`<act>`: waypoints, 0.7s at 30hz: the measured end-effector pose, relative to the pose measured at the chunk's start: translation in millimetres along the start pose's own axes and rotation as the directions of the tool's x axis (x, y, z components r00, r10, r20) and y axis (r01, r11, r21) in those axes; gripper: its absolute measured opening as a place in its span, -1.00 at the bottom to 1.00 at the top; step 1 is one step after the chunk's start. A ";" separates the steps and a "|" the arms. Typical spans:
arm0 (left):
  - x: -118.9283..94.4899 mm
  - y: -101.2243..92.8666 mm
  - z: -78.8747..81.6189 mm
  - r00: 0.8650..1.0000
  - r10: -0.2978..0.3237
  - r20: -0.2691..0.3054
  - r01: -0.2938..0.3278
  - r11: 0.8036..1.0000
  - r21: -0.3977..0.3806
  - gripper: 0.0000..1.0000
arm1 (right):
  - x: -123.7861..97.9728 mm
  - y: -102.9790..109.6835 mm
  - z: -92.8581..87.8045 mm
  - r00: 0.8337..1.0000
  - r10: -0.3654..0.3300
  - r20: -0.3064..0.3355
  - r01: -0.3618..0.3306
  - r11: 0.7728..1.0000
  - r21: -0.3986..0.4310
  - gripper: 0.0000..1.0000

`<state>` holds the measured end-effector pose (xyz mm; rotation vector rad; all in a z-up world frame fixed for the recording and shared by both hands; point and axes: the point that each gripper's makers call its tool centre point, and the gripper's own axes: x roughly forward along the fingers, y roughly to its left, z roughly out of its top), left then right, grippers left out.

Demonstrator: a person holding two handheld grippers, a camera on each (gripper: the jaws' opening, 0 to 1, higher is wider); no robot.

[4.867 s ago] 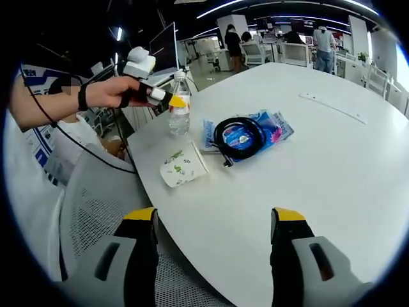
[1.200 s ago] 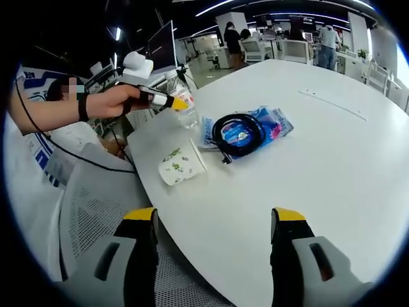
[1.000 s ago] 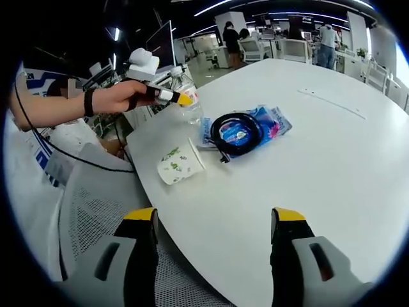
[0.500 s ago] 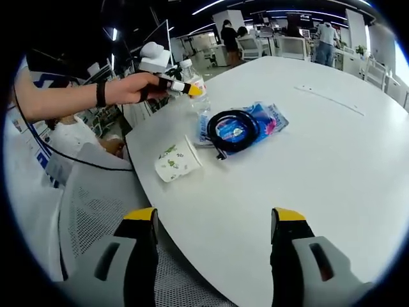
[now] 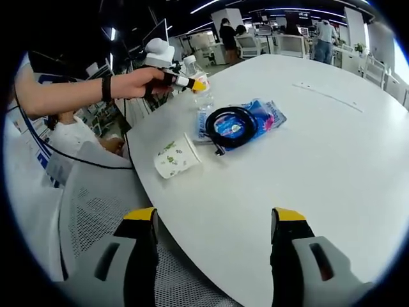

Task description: Arrange the tabletop items into an orderly group along one side of the table until the central work area is clear of visible clutter.

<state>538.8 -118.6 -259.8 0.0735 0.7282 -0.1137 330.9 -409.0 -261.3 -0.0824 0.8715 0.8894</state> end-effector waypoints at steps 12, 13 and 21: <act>0.6 -0.3 0.7 1.000 -0.005 -0.021 0.005 1.000 -0.009 -0.24 | 1.8 1.4 2.4 1.000 0.003 0.004 -0.003 1.000 -0.003 0.43; 0.7 0.0 0.4 1.000 -0.005 -0.024 0.005 1.000 -0.003 -0.24 | 1.6 1.1 2.2 1.000 0.002 0.004 -0.002 1.000 -0.004 0.42; 1.0 0.0 -1.4 0.999 -0.008 -0.034 0.009 1.000 0.025 -0.24 | -0.9 1.0 -0.5 1.000 -0.001 0.005 0.001 1.000 0.002 0.42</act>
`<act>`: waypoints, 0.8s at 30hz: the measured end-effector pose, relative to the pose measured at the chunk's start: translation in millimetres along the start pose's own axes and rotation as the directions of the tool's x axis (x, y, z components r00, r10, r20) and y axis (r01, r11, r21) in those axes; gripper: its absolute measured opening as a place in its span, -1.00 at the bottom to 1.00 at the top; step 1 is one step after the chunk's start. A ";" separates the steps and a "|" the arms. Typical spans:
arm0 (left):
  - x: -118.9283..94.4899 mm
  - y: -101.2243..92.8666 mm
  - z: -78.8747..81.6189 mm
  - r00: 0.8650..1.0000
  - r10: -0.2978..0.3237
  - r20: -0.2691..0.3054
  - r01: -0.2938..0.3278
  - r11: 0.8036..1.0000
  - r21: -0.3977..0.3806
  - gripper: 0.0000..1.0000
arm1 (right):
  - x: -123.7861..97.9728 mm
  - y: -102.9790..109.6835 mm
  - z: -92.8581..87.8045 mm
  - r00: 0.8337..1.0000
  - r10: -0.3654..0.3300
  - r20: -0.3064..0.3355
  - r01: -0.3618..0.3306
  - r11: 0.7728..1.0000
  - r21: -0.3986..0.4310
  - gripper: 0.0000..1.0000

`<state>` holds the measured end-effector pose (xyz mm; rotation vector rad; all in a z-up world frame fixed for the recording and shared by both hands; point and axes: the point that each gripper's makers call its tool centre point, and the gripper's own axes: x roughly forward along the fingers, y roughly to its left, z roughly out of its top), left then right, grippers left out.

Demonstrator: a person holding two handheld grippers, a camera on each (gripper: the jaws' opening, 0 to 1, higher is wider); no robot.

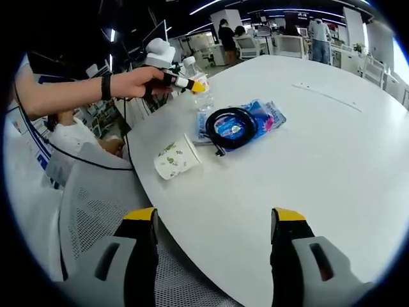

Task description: Arrange the tabletop items into an orderly group along one side of the table until the central work area is clear of visible clutter.

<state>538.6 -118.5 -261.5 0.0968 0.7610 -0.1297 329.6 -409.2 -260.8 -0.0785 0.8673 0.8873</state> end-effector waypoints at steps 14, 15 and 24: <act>-27.8 10.5 -10.7 1.000 -0.009 0.018 0.010 1.000 -0.019 -0.15 | 1.0 1.1 6.5 0.999 0.009 0.042 -0.010 1.000 0.021 0.43; -32.4 12.8 -11.7 1.000 -0.005 0.020 0.006 1.000 -0.020 -0.16 | 1.3 1.3 7.6 0.999 0.011 0.050 -0.013 0.999 0.030 0.43; -59.6 22.9 -25.5 1.000 0.010 0.026 -0.009 0.999 -0.032 -0.20 | 2.8 2.7 11.0 0.997 0.021 0.070 -0.024 0.999 0.038 0.43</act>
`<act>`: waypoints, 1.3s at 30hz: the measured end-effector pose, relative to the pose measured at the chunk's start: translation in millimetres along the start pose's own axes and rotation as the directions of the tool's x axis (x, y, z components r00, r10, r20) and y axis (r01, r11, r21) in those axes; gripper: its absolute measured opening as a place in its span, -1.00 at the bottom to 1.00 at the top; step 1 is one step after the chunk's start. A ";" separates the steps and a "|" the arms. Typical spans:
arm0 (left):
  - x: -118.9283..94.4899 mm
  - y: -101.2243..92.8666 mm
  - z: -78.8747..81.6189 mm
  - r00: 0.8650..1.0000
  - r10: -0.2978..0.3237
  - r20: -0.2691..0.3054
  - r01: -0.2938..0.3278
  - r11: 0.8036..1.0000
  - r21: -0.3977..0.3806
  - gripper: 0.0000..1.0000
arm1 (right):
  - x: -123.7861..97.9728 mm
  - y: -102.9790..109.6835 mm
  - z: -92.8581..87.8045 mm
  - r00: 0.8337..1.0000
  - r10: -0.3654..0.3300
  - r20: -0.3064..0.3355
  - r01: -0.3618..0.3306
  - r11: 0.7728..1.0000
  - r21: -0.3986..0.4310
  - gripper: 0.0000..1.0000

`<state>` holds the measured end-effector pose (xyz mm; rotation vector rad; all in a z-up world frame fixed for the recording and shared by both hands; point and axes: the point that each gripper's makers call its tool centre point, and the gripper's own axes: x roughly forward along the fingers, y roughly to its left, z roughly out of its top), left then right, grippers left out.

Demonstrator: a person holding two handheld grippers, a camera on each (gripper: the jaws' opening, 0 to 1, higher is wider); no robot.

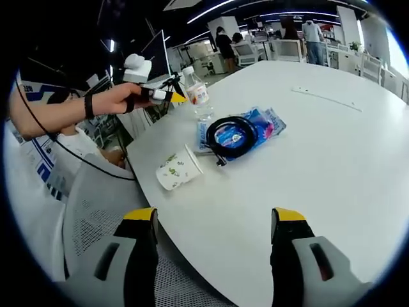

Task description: Arrange the tabletop items into an orderly group along one side of the table until the central work area is clear of visible clutter.

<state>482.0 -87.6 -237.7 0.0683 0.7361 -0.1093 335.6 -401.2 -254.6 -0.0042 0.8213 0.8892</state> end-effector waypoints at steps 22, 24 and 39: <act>-39.3 -32.1 -40.3 0.997 -0.072 -0.022 0.072 0.997 0.010 -0.18 | -2.2 -1.9 -2.3 1.000 0.000 0.023 0.000 1.000 0.020 0.43; -37.8 -35.3 -46.2 0.996 -0.079 -0.030 0.079 0.997 0.016 -0.18 | -2.2 -2.2 -2.6 1.000 0.000 0.023 0.000 1.000 0.020 0.43; -51.3 -68.2 -75.6 0.989 -0.136 -0.055 0.137 0.990 0.018 -0.17 | -6.6 -8.0 -9.0 1.000 -0.013 0.024 0.012 0.999 0.044 0.42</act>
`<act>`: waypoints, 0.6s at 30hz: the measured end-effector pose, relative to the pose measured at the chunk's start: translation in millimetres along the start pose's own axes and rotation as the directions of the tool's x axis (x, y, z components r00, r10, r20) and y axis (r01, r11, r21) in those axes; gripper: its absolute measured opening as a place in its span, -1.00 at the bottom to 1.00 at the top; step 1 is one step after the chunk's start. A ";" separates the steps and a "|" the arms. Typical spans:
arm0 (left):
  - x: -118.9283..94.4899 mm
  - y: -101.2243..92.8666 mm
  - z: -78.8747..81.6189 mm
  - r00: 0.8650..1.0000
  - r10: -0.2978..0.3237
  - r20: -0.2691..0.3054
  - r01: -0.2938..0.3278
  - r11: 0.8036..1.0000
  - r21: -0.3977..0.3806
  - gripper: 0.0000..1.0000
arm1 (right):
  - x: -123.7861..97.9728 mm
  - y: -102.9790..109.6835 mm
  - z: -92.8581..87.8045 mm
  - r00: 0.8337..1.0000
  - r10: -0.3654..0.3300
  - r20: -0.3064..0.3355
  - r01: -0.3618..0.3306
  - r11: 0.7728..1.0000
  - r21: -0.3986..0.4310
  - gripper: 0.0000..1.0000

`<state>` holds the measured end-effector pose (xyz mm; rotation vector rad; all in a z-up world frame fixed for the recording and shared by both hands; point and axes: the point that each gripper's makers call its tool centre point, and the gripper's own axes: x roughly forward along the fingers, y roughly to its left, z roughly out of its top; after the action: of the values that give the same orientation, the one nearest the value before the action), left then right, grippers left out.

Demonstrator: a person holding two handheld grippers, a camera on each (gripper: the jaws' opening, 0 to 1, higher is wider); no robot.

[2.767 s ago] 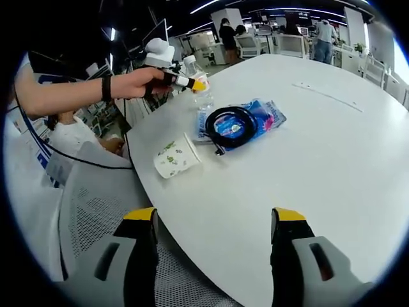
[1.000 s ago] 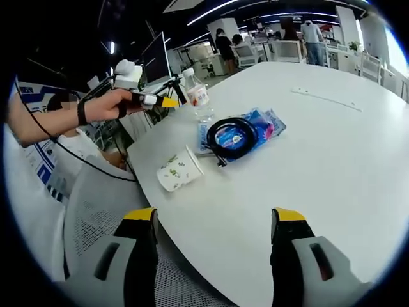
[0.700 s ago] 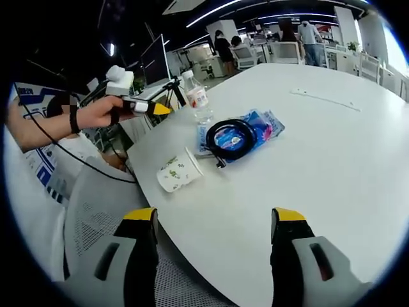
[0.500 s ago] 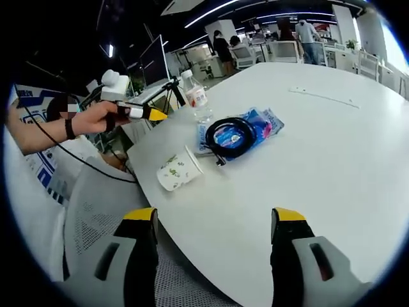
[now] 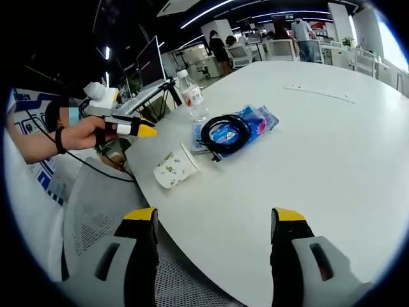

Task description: Arrange the tabletop items into an orderly group along one side of the table until the central work area is clear of visible clutter.

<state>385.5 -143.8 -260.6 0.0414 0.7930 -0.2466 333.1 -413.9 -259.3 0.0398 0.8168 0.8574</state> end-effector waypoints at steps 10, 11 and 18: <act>-2.4 -12.3 -1.8 1.000 -0.028 0.003 0.028 1.000 0.009 -0.16 | -0.6 -0.1 0.0 1.000 -0.003 -0.004 0.003 1.000 -0.001 0.41; -2.7 -12.9 -1.6 1.000 -0.029 0.004 0.029 1.000 0.009 -0.16 | -0.4 -0.8 0.0 1.000 -0.003 -0.004 0.003 1.000 -0.001 0.41; -4.0 -16.0 -1.2 0.999 -0.036 0.005 0.036 0.999 0.014 -0.16 | 4.7 -2.6 2.4 1.000 0.004 -0.012 -0.004 1.000 -0.008 0.41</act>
<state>378.2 -158.4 -257.8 0.0391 0.7873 -0.2863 338.1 -411.8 -261.4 0.0296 0.8250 0.8650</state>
